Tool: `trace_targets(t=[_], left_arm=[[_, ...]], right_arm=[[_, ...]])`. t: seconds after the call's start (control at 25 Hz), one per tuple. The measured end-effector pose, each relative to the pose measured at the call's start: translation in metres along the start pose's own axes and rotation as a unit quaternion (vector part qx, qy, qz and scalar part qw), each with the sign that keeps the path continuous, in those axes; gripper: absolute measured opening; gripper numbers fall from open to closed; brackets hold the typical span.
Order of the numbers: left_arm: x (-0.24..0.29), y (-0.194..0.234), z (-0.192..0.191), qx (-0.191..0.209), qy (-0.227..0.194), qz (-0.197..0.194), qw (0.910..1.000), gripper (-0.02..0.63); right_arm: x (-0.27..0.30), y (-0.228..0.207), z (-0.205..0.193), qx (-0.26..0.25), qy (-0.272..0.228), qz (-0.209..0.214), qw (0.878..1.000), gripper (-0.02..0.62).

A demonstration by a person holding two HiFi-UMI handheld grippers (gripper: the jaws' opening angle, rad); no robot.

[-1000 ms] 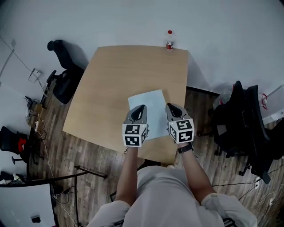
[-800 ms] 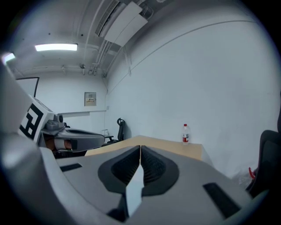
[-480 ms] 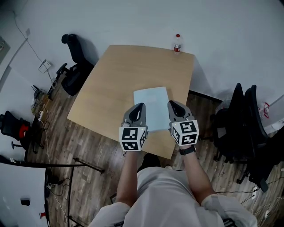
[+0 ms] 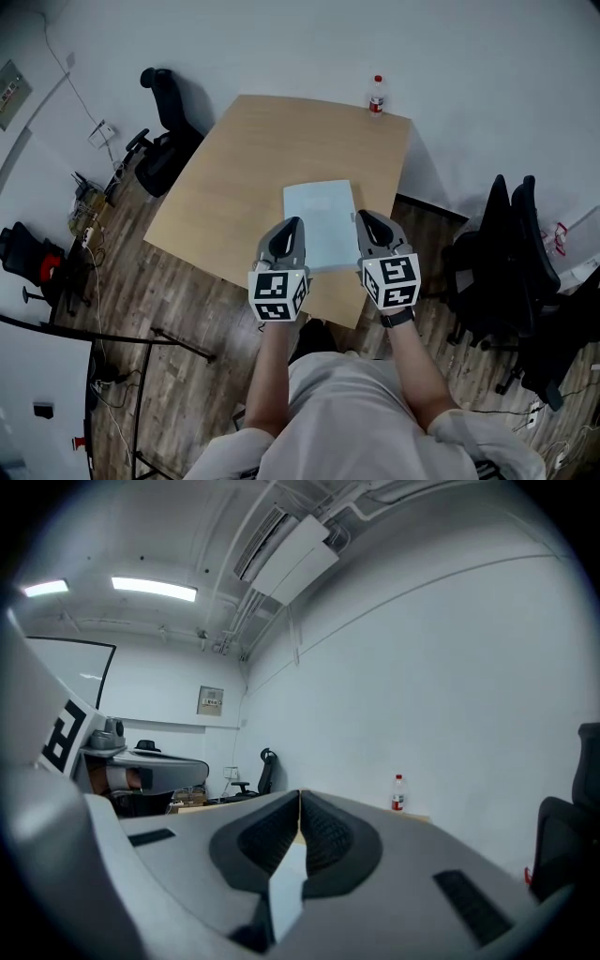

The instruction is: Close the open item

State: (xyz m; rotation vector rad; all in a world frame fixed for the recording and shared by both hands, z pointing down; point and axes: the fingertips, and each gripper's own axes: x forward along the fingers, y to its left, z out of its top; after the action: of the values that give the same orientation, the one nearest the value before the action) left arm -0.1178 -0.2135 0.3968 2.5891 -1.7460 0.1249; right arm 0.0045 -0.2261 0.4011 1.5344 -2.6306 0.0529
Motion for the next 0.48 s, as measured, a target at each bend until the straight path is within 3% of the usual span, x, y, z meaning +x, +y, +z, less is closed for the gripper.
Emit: trace_targets(t=[0.48], left_arm=[[-0.0028,-0.0048,0.0052,-0.002,-0.01,-0.013,0.9999,0.008]], right_arm=[[-0.0058,-0.0006,0.0025,-0.003,-0.003,-0.01,1.0,0.014]])
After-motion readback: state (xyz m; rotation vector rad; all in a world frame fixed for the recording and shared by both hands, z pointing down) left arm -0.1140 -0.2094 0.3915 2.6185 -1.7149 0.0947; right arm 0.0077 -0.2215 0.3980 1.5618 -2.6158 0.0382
